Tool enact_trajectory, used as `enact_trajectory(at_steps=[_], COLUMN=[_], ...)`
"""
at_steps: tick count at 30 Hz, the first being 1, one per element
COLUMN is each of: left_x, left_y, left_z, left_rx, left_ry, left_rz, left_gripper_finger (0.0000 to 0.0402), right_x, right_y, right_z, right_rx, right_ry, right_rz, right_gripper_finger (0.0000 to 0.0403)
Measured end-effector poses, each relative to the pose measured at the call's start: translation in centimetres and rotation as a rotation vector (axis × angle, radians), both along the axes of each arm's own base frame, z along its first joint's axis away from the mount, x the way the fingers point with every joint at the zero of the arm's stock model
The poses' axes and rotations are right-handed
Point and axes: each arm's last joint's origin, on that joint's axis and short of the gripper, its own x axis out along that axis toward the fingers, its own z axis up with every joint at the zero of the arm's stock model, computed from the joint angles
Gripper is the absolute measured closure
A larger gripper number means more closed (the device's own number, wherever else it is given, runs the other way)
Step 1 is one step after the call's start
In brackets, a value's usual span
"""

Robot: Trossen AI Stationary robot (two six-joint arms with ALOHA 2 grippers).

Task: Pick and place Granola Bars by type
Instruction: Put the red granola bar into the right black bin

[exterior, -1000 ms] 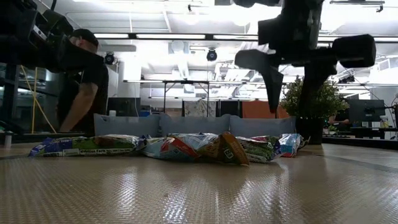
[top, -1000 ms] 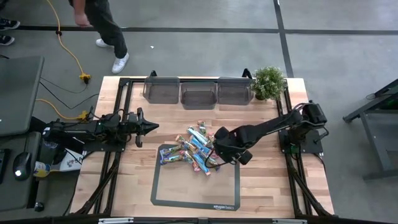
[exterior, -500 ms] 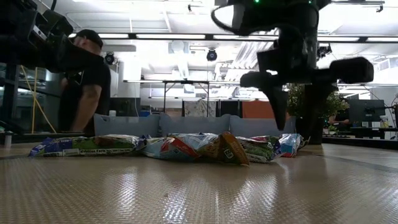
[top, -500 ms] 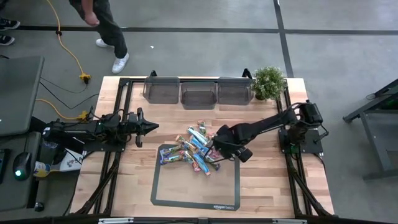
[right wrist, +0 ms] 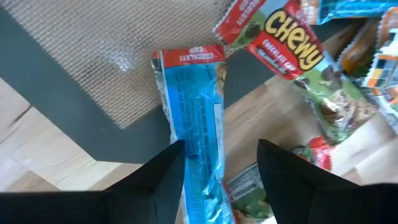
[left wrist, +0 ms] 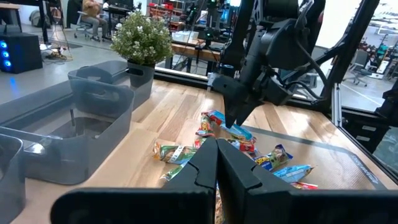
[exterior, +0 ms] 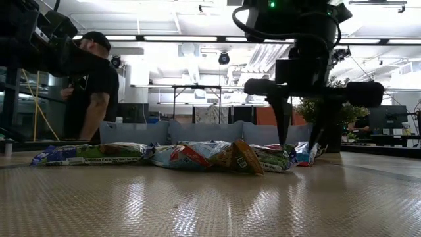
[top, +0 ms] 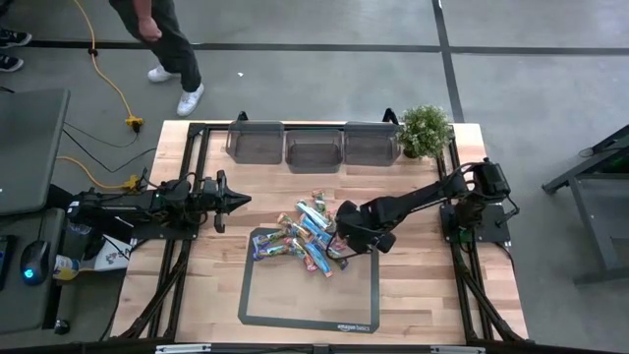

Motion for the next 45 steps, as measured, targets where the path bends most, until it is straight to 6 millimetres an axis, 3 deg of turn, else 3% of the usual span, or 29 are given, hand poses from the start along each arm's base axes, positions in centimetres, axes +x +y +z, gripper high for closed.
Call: enact_trajectory(at_steps=[22,45], left_x=[0.0,0.0], left_y=[0.0,0.0], left_z=[0.0,0.0], left_rx=[0.0,0.0], left_ry=[0.001,0.001], left_rz=[0.001,0.002], left_gripper_finger=[0.0401,0.0401], right_x=[-1.7,-1.7], right_y=[-1.3,-1.5], right_z=[-2.5,-2.7], right_rx=[0.06,0.17], right_ry=[0.045,0.039], right_rz=[-0.083,-0.401], right_gripper_finger=[0.0223,0.0309])
